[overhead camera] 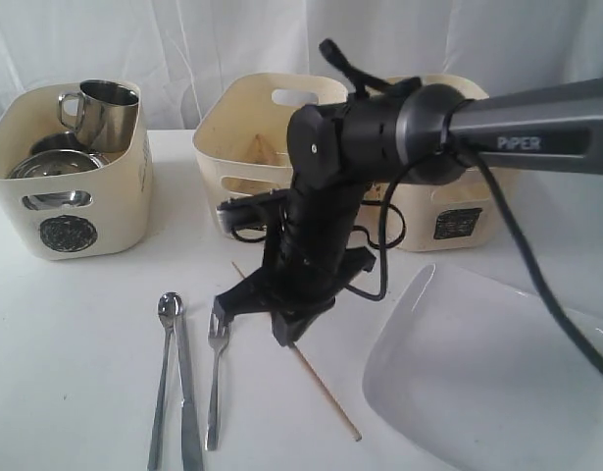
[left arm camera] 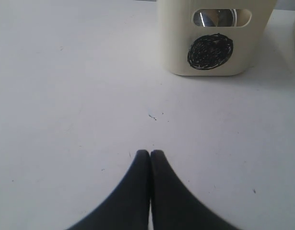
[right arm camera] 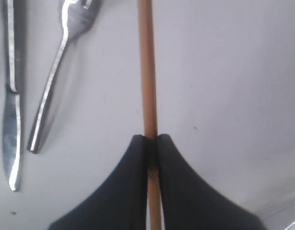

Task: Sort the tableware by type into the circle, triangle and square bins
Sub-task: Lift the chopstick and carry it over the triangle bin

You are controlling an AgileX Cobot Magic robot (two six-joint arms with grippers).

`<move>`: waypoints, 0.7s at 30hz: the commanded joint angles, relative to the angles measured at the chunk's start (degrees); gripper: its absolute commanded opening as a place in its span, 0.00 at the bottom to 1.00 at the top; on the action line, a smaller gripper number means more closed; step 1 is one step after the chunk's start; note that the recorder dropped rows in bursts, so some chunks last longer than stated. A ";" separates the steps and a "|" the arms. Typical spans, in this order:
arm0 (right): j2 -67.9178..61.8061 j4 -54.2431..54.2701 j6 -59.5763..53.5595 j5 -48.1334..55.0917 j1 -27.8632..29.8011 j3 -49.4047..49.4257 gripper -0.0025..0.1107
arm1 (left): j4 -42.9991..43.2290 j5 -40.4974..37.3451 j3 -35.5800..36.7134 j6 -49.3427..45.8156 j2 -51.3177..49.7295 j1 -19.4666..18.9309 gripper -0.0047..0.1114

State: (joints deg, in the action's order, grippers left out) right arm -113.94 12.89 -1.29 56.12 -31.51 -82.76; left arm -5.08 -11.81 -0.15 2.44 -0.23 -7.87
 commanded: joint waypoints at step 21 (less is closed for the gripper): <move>7.28 2.46 -10.79 -66.64 1.36 -2.67 0.02 | -0.35 0.27 0.15 0.22 0.23 0.01 0.04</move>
State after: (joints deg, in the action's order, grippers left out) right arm -104.58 15.76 -10.72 -7.75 -30.43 -85.42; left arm -5.08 -11.81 -0.15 2.44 -0.23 -7.87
